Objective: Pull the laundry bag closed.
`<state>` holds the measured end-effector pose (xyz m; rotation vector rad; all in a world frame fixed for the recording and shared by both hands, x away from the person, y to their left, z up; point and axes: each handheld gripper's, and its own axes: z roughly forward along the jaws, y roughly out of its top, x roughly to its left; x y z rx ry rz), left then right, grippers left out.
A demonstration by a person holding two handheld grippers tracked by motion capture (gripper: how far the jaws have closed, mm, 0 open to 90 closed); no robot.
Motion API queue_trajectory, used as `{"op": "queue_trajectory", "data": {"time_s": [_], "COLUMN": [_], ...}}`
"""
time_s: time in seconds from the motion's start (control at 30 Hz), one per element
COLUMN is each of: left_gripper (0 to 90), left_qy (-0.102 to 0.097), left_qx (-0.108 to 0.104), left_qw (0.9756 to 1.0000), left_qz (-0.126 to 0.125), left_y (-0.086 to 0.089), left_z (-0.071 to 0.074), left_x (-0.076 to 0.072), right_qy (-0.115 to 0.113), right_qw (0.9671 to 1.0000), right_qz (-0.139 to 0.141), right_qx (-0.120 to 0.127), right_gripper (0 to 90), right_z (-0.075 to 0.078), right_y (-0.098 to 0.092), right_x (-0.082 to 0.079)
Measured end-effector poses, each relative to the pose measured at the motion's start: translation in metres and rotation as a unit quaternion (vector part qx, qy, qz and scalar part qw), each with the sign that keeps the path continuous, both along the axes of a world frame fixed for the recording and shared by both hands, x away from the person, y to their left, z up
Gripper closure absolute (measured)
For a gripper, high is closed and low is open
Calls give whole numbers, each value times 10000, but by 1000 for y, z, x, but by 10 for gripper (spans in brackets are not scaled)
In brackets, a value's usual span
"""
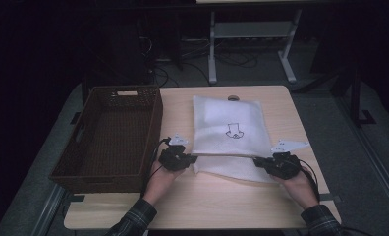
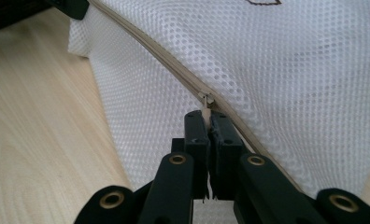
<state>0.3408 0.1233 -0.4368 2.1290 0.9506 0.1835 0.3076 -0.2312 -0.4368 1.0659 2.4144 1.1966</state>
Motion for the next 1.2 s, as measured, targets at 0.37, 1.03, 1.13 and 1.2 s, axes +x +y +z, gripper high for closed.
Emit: {"op": "queue_trajectory", "data": {"time_s": [0.37, 1.03, 1.13, 1.2], "left_gripper": [843, 843, 843, 843], "left_qy": [13, 27, 30, 42], "left_qx": [5, 2, 17, -2], "left_qw": [10000, 10000, 10000, 10000], "left_qz": [19, -2, -4, 25], "left_y": [1, 1, 0, 1], "left_z": [0, -1, -1, -2], "left_x": [0, 0, 0, 0], "right_qy": [8, -12, -32, -52], "right_qw": [9999, 9994, 9993, 9991], "right_qz": [-142, -352, -372, -403], "right_qx": [4, -10, -70, -102], "right_gripper": [866, 866, 866, 866], "right_z": [0, 0, -1, -1], "right_y": [-12, -32, -34, -35], "right_x": [-3, -7, -8, -8]}}
